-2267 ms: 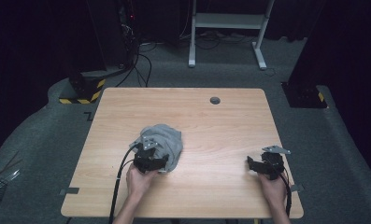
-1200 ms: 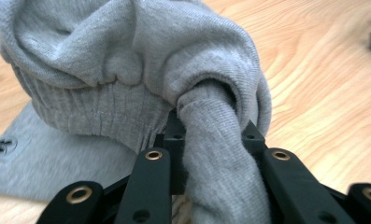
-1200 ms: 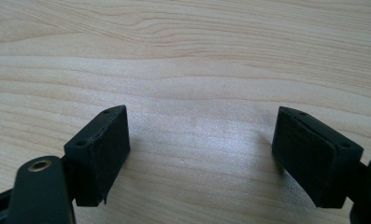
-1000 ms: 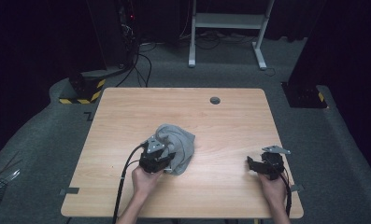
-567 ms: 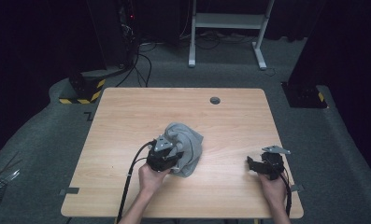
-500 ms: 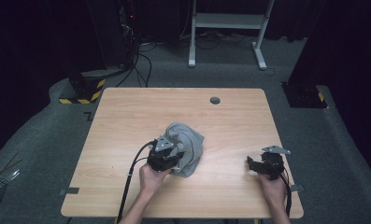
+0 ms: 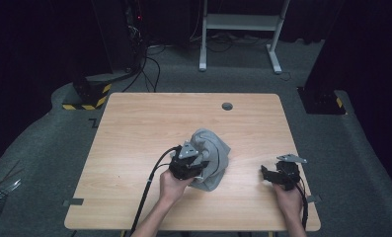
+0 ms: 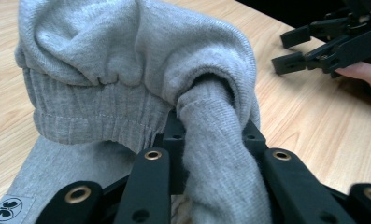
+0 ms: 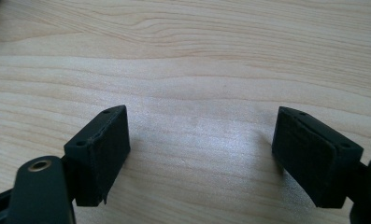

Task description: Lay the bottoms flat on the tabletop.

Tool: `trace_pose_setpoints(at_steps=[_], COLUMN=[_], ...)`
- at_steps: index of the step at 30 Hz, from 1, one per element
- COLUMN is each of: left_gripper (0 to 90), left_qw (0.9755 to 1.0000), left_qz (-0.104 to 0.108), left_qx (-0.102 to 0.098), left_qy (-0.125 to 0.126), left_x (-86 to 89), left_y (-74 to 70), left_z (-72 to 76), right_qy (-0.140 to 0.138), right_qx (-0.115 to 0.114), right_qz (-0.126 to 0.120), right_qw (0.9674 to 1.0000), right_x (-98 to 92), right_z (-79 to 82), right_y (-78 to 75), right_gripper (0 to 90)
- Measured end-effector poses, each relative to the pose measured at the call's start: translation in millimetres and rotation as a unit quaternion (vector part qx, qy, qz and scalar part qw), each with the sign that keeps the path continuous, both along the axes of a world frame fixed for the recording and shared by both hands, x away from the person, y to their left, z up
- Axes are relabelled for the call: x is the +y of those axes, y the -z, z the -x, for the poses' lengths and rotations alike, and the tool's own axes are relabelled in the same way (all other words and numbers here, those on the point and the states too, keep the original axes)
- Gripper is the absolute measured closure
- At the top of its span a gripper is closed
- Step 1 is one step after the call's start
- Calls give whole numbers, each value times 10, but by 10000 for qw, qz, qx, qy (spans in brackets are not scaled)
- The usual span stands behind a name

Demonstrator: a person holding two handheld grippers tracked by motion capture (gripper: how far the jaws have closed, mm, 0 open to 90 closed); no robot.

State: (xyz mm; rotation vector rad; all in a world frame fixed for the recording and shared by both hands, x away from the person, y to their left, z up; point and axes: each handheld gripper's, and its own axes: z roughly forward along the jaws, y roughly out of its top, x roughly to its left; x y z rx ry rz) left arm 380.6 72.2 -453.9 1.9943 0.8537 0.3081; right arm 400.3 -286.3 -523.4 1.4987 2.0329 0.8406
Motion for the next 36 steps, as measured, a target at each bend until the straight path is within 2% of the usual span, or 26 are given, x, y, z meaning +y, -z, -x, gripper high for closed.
trace_pose_setpoints(at_steps=[2,6,7,8,9,11,15,18,20,22,24,25,27,28,29,30,33,34,35,36], left_gripper=[712,665,611,611,542,510,395,372,352,330,325,314,305,299,290,290,288,291,314,314], left_qw=[10000,9999,9998,9997,9996,9994,9992,9993,9993,9994,9996,9997,9996,9995,9993,9991,9988,9987,9985,9984], left_qz=[30,-61,-76,-111,-125,-113,-111,-116,-46,-3,-86,-95,-209,-293,-353,-409,-455,-467,-482,-484], left_qx=[44,155,185,196,193,211,144,74,72,107,85,88,81,63,78,80,111,117,130,162], left_qy=[41,-22,-56,-101,-166,-269,-344,-340,-358,-323,-253,-227,-166,-134,-117,-99,-131,-171,-218,-248], left_x=[-23,-65,-69,-69,-62,-31,65,150,208,232,224,215,181,161,132,115,77,74,76,73], left_y=[12,118,139,164,183,200,141,58,9,-15,-11,-3,25,43,66,81,117,132,145,157], left_z=[-16,-73,-79,-85,-85,-76,0,98,171,229,302,325,371,386,401,405,390,372,352,337], right_qy=[0,0,0,0,7,-12,-78,-157,-258,-345,-412,-453,-508,-628,-958,-958,-1295,-1417,-1754,-1754], right_qx=[-1,-2,-1,-1,6,-2,6,2,7,-12,22,76,104,118,114,114,-2,-71,-179,-179], right_qz=[0,1,0,0,-7,-1,-5,5,9,26,-12,6,-5,-5,-35,-35,-22,-39,-165,-165], right_qw=[10000,10000,10000,10000,10000,10000,10000,9999,9997,9994,9991,9989,9987,9980,9953,9953,9916,9899,9842,9842], right_x=[0,0,0,0,2,1,8,23,43,56,67,87,114,150,247,247,398,455,571,571], right_z=[0,0,0,0,0,-2,-1,1,15,28,33,52,70,90,140,140,209,237,285,285], right_y=[0,0,0,0,-1,0,-1,-1,-2,-4,-11,-30,-40,-44,-49,-49,-72,-86,-112,-112], right_gripper=[189,189,189,189,189,189,190,190,191,217,242,314,332,348,383,383,436,458,483,509])
